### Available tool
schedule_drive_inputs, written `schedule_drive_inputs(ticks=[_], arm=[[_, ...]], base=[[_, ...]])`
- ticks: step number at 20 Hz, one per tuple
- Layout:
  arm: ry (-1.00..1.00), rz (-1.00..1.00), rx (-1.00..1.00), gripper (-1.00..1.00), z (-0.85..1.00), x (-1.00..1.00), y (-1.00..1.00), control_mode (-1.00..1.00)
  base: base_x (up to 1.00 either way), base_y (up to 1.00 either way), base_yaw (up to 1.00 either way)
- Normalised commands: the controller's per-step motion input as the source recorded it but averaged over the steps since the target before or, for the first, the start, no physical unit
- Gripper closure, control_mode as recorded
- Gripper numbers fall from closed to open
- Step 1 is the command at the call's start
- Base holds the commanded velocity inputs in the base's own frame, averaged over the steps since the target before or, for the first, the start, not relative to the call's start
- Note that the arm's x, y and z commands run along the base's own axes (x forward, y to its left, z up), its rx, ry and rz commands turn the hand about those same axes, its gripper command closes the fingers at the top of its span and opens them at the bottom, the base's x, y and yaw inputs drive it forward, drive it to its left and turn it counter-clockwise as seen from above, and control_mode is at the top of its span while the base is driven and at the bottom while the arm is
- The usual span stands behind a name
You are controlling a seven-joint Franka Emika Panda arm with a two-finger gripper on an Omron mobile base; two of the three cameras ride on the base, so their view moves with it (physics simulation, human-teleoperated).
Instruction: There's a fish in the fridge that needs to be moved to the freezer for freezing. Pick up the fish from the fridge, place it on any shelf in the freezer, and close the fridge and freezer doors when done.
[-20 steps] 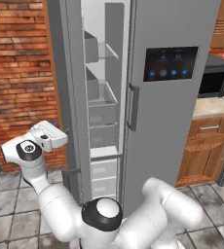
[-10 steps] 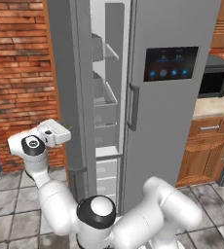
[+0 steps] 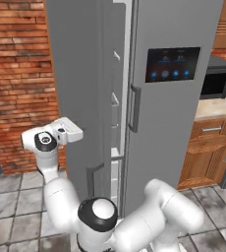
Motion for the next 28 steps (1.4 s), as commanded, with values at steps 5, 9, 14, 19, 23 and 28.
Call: schedule_drive_inputs(ticks=[5,9,14,19,23,28], arm=[[0.0,-0.02,0.07,-1.0,0.0,0.19,-0.73,-1.0],[0.03,0.0,0.11,-1.0,0.02,0.32,-0.76,-1.0],[0.01,0.0,0.14,-1.0,0.02,0.29,-0.71,-1.0],[0.01,0.01,0.14,-1.0,0.02,0.22,-0.53,-1.0],[0.04,0.0,0.1,-1.0,0.06,0.3,-0.39,-1.0],[0.03,0.03,0.09,-1.0,0.19,0.38,-0.4,-1.0]], base=[[0.0,0.0,0.0],[0.0,0.0,0.0],[0.0,0.0,0.0],[0.0,0.0,0.0],[0.0,0.0,0.0],[0.0,0.0,0.0]])
